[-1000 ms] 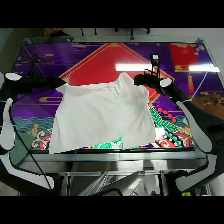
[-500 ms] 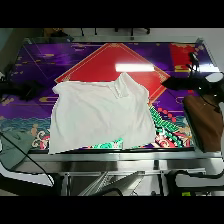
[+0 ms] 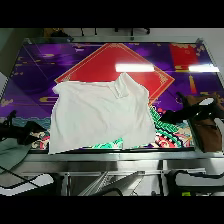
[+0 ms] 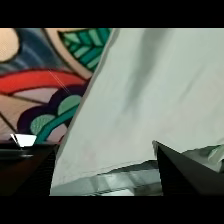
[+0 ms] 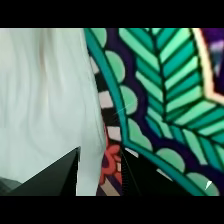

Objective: Fold the shirts.

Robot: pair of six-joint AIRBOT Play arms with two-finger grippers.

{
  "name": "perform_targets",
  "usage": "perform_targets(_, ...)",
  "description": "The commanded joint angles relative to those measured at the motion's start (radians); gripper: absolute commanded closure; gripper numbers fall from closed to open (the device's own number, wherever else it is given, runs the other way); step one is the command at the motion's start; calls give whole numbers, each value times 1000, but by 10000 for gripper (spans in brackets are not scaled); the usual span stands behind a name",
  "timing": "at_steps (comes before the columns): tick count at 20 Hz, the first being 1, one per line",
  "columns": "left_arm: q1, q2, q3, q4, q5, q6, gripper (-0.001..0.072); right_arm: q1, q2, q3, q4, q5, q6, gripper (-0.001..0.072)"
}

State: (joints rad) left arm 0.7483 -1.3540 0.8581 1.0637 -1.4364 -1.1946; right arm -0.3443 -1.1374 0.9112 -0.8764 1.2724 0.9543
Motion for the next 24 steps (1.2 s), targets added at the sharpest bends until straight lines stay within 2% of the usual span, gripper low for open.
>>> perform_targets(1,66,47,-112,16,42,5,36,52,-58,-47,48,-47,-58,417)
perform_targets(3,79,47,-140,16,43,6,37,94,-100,-47,64,-64,-78,417)
perform_targets(4,78,47,-154,17,53,6,36,114,-114,-47,85,-66,-96,462)
perform_targets(5,77,47,-166,17,66,6,36,130,-123,-46,108,-69,-118,544)
perform_targets(6,77,47,-176,17,80,7,36,140,-122,-45,127,-82,-133,556)
perform_targets(7,77,47,-180,17,90,8,37,142,-121,-38,149,-92,-138,608)
perform_targets(8,77,47,-178,17,99,8,36,140,-117,-19,155,-97,-139,691)
perform_targets(13,77,47,-152,19,101,9,36,1,-29,22,147,-170,-55,692)
perform_targets(17,68,47,-234,14,123,9,36,-98,-4,-1,147,-166,-38,692)
perform_targets(20,-6,47,-328,-39,131,11,36,-79,-4,-31,148,-167,-41,691)
perform_targets(24,-190,47,-401,-96,148,24,37,-72,-4,-31,178,-173,-65,691)
